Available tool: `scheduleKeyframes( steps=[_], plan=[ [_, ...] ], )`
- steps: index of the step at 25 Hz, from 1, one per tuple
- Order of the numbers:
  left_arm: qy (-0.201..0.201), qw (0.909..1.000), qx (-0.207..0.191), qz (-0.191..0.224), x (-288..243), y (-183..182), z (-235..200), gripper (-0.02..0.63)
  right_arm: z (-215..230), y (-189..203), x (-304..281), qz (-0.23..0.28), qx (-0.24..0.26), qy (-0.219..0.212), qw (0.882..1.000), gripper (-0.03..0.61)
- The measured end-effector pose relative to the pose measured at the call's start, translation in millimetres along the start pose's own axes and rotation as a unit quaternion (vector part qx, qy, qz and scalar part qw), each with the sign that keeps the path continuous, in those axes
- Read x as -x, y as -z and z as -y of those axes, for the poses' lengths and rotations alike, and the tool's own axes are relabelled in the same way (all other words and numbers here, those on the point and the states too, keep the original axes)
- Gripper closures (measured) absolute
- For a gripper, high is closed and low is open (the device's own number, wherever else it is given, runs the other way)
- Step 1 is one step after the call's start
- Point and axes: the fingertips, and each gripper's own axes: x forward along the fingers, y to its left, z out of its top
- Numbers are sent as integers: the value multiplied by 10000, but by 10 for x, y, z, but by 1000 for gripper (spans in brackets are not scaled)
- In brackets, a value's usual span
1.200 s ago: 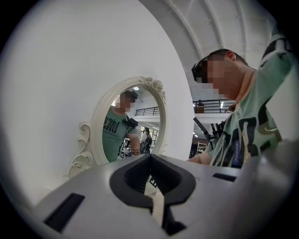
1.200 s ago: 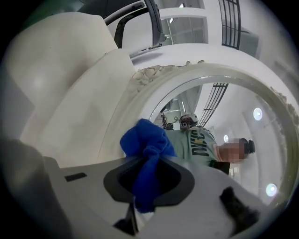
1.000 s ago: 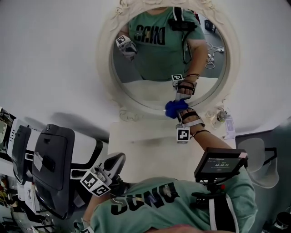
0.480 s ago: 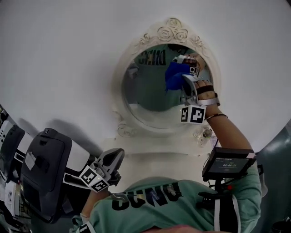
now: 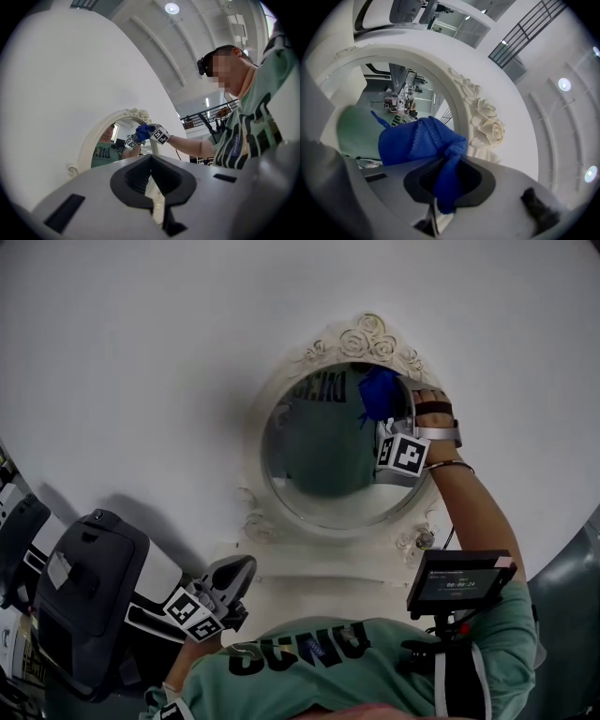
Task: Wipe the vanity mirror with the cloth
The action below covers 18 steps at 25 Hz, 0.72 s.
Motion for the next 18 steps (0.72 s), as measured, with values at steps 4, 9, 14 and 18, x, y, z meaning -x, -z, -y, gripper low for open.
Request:
scheduleKeyframes(
  steps=[4,9,14,18],
  plan=[
    [-37,10000,30,-40,22,12,-36,604,-11,-1,-26,26,-159,48,9999,529],
    [38,9998,95,-158,-89,66,-41,604,-63,31,-2,115,-576,-78,9982,529],
    [119,9986,269,-435,-214,223,-32,604,-737,102,283,182,-589,-376,9974,529],
    [44,9963,492,-702,-231,385,-35,604,-1763,118,799,178,-737,-1067,9914,529]
  ],
)
